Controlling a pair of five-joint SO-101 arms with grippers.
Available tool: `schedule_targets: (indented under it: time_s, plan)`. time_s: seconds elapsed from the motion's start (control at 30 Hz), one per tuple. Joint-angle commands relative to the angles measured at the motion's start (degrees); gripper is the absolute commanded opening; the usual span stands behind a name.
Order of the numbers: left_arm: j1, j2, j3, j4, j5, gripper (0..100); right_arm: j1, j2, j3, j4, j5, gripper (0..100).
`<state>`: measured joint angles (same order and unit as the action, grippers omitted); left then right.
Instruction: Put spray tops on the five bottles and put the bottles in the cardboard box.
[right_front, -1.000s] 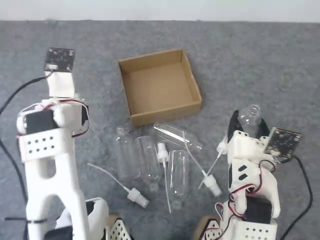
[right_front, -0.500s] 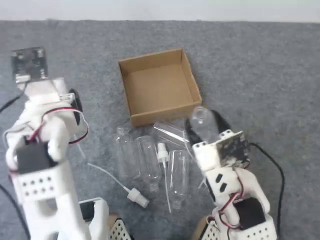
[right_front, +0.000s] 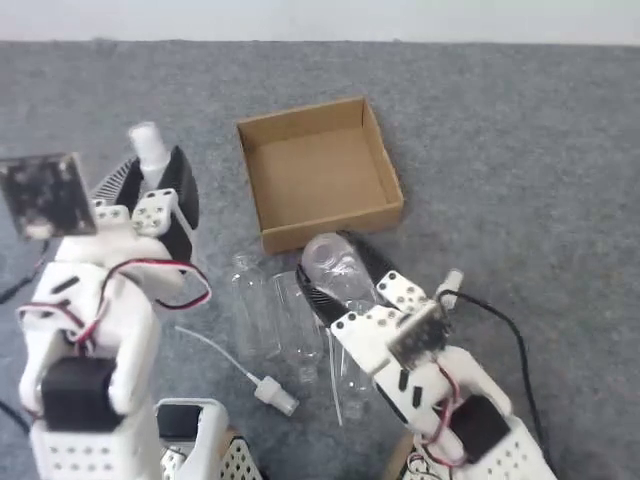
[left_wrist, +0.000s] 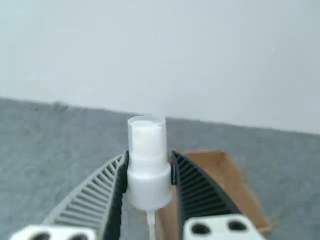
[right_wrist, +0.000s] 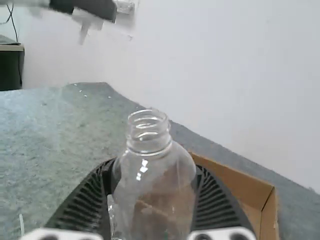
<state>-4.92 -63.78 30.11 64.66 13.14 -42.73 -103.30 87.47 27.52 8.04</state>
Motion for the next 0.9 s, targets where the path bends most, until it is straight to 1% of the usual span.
schedule_targets:
  time_s: [0.0, 0.13, 0.37, 0.5, 0.67, 0.77, 0.87]
  plan:
    - [4.2, -3.4, -0.6, -3.8, 2.5, 1, -0.7, -0.2, 2.5, -4.5, 0.4, 0.9]
    - [7.3, -4.2, -0.6, -5.7, 4.5, 1, -0.8, -0.2, 5.2, -5.2, 0.4, 0.9]
    - [11.1, -4.3, 2.2, -10.3, 8.1, 1, -7.2, -0.2, 6.7, -4.6, 0.4, 0.7]
    - [11.3, -4.3, 5.2, -13.5, 10.4, 1, -9.0, -0.2, 7.7, -4.6, 0.4, 0.7]
    - [11.3, -5.5, 5.3, -13.7, 10.4, 1, -9.2, 0.1, 8.2, -4.7, 0.4, 0.7]
    - [11.4, -9.3, 5.7, -13.5, 10.4, 1, -9.2, 0.1, 8.8, -4.7, 0.4, 0.7]
    - [12.9, -13.8, 6.5, -13.2, 10.1, 1, -9.2, 0.4, 9.0, -4.6, 0.4, 0.7]
